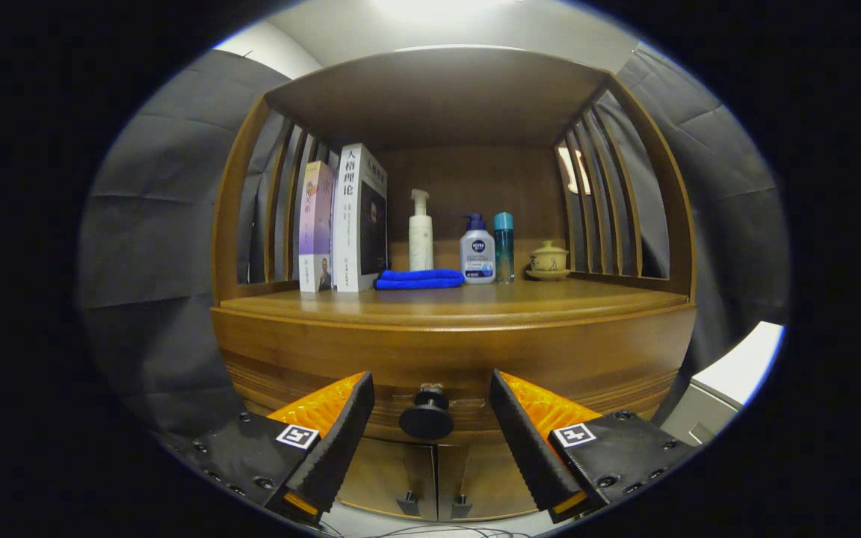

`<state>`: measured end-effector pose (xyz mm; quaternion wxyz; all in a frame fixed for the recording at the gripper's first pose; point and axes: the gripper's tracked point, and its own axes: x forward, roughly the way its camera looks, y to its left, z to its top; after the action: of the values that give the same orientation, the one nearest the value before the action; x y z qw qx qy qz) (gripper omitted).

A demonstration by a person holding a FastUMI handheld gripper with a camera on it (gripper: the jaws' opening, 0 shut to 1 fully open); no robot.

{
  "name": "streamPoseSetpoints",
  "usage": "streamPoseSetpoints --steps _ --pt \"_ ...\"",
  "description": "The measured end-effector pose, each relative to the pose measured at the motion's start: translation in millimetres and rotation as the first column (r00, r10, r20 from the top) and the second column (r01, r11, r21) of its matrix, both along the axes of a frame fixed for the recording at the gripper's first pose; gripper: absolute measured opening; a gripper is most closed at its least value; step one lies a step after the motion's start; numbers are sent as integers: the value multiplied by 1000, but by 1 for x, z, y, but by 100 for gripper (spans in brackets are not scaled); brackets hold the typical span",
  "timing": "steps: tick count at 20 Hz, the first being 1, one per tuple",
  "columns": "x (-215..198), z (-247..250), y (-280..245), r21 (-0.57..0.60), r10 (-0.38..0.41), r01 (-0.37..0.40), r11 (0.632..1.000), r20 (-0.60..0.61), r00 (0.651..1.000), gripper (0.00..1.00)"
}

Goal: Pull open the drawer, take out the items inside it, and place them on the countertop above the cabinet.

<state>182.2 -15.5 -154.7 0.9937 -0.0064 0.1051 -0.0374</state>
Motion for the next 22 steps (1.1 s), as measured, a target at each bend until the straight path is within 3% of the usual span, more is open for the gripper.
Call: streamPoseSetpoints --steps 1,7,12,14,20,22 --pt "3 -5 -1 -4 -3 3 1000 -12 1000 98" --pt "8 -28 -5 8 -23 23 1000 -56 998 72" --pt "13 -32 3 5 5 -5 1000 -72 997 48" --pt "12 -34 3 5 3 -3 1000 -87 996 48" --pt "10 -34 4 24 -12 15 1000 -124 992 29" --pt "7 -33 4 32 -6 10 999 -133 991 29"
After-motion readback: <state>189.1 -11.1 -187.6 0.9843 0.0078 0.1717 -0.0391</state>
